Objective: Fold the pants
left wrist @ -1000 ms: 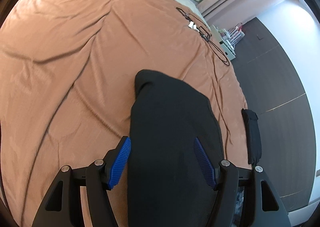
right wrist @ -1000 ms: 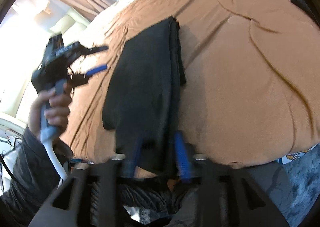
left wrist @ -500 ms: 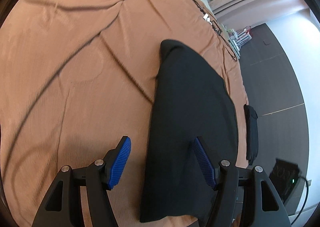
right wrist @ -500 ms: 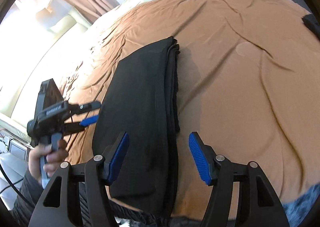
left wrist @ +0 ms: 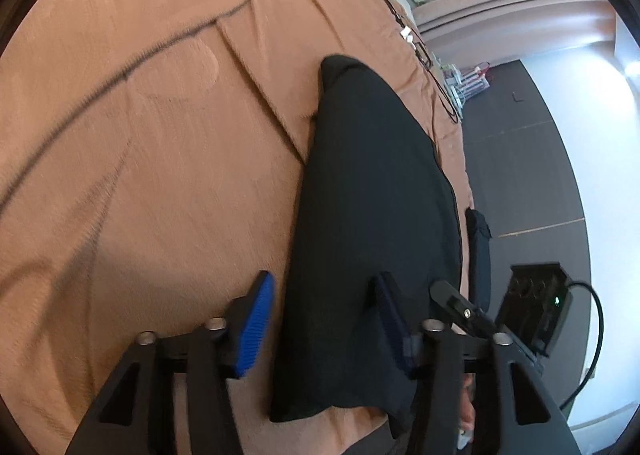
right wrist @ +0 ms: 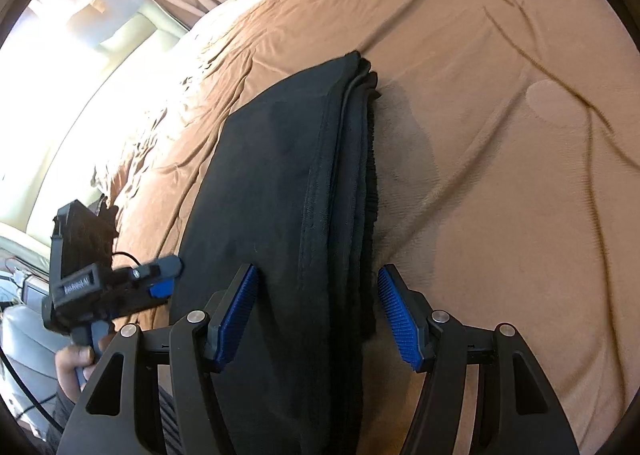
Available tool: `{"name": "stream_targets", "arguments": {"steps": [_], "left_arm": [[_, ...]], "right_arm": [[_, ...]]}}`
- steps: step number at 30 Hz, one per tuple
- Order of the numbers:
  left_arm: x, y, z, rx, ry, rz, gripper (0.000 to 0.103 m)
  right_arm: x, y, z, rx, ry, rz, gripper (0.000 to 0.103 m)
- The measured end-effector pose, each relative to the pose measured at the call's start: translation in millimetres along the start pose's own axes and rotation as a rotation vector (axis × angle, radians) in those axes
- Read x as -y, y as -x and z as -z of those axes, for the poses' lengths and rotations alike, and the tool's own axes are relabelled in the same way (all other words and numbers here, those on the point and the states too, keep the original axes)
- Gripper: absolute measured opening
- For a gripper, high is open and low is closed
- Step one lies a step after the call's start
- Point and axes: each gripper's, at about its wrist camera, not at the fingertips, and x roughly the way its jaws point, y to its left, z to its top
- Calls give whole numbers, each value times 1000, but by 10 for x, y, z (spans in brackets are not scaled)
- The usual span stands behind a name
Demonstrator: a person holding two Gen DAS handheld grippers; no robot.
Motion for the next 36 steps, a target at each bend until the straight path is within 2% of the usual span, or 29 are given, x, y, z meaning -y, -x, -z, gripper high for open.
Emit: {"name": "stream_targets", "arguments": {"steps": [1,2,4,7,15,25,27,29,30,31,32,33,36], "left_arm": [[6,-19,12,-7,-2,4,35],[10,-20,26,-6,-7,0,32],[24,1,43,-1,-13,-13,18],[54,76,56,-4,-20,3,11],[49,297,49,1,-25,23,9],[-38,491,100,-15,-29,0,9],[-46,485,82,-11,-28,-16,10],[-29,459,53,-4,-41,-34,21],[-33,460,49,-3,-46,-33,32],[-32,452,33,2,-47,-27,44],[-30,443,11,10,-47,-19,50],[-24,435,-20,20,-50,-14,55],[-52,386,-107,20,-40,-7,55]], "right_arm": [[-1,-46,-23,-6,-4,-13,61],[-15,-80,-30,-12,-1,-24,61],[-38,-114,-24,-20,17,-15,61],[-78,-161,-51,-30,26,-8,60],[-230,-191,-32,-57,30,-7,57],[-440,-289,148,-89,40,-41,57],[-450,-267,164,-77,51,-40,57],[-426,-232,140,-49,41,-58,57],[-389,-214,116,-43,27,-71,58],[-364,-199,90,-34,21,-74,64],[-330,-169,46,-15,18,-65,76],[-319,-162,37,0,17,-56,81],[-229,-144,-69,3,21,-59,84]]}}
